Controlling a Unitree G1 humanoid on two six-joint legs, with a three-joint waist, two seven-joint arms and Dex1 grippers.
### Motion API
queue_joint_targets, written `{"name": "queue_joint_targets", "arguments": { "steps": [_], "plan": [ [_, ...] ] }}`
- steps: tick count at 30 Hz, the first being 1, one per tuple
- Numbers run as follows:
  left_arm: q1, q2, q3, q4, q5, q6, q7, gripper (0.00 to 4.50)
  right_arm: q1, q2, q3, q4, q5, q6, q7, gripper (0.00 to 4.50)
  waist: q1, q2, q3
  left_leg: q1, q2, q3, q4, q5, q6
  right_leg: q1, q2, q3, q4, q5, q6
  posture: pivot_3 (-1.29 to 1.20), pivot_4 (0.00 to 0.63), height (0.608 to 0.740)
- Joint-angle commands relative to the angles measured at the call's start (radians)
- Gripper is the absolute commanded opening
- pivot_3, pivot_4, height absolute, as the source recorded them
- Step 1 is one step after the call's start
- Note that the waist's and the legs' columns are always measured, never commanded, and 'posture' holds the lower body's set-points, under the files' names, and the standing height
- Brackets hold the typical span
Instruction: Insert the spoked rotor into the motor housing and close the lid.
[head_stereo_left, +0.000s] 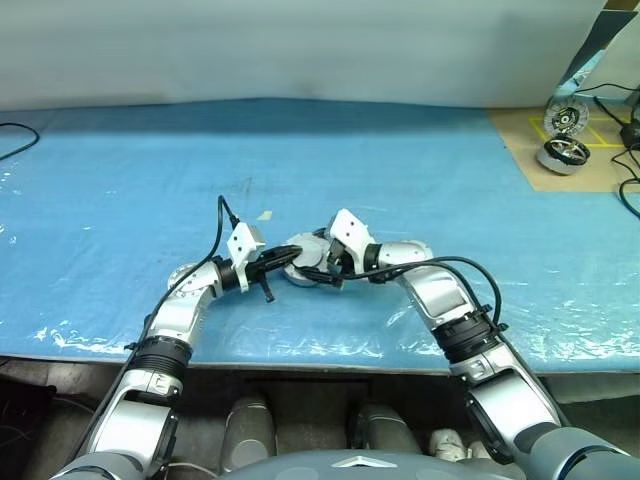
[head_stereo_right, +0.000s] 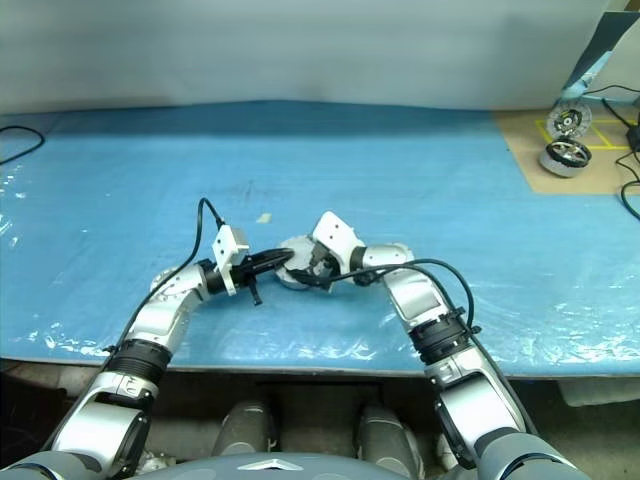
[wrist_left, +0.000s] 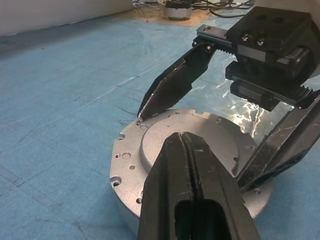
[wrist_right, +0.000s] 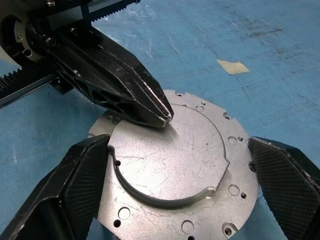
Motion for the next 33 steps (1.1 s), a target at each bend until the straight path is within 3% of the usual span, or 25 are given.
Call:
{"name": "queue_joint_targets", "arguments": {
  "steps": [1,9,17,21,26,30,33],
  "plan": [
    [0.051,0.003,-0.045,-0.011,0.027,0.026,-0.025,0.0,-0.003,-0.013,-0.031,-0.006,0.023,-0.009,0.007,4.46,0.0,0.0,0.0,0.0,0.0,0.0,0.0,0.0,0.0,0.0,0.0,0.0,0.0,0.0,0.0,0.0,0.15,0.74],
    [0.068,0.025,-0.022,-0.025,0.02,0.047,-0.016,0.0,-0.06,-0.042,-0.08,-0.173,0.173,0.111,0.118,4.46,0.0,0.001,0.003,-0.007,0.0,0.0,0.001,0.0,0.0,-0.006,0.0,0.0,0.0,0.002,0.004,0.0,0.15,0.74],
    [0.105,0.042,-0.019,-0.063,0.019,0.057,-0.01,0.0,-0.08,-0.048,-0.145,-0.225,0.269,0.208,0.111,4.46,0.0,0.001,0.003,-0.007,0.001,0.0,0.001,0.0,0.0,-0.006,0.002,-0.001,0.001,0.003,0.004,0.0,0.15,0.74],
    [0.107,0.044,-0.014,-0.074,0.017,0.06,0.001,0.0,-0.099,-0.052,-0.327,-0.124,0.404,0.455,0.02,4.46,0.003,0.001,0.003,-0.007,0.001,0.0,0.001,0.0,0.0,-0.005,0.001,-0.001,0.001,0.002,0.003,0.0,0.15,0.74],
    [0.114,0.048,-0.013,-0.082,0.015,0.061,0.001,0.0,-0.05,-0.083,-0.465,-0.084,0.538,0.694,-0.013,4.46,0.005,0.002,0.004,-0.007,0.001,0.001,0.001,0.0,0.0,-0.005,0.002,-0.001,0.001,0.002,0.002,0.0,0.15,0.74],
    [0.108,0.049,-0.011,-0.081,0.016,0.062,0.002,0.0,0.034,-0.081,-0.446,-0.142,0.591,0.779,-0.014,4.46,0.008,0.002,0.004,-0.007,0.001,0.001,0.0,0.0,0.0,-0.005,0.002,-0.002,0.001,0.002,0.003,0.0,0.15,0.74],
    [0.094,0.05,-0.008,-0.072,0.017,0.061,0.001,0.0,0.099,-0.092,-0.329,-0.202,0.54,0.739,-0.016,4.46,0.008,0.003,0.004,-0.007,0.002,0.001,0.0,0.0,0.0,-0.006,0.002,-0.002,0.001,0.002,0.003,0.0,0.15,0.74]
  ]
}}
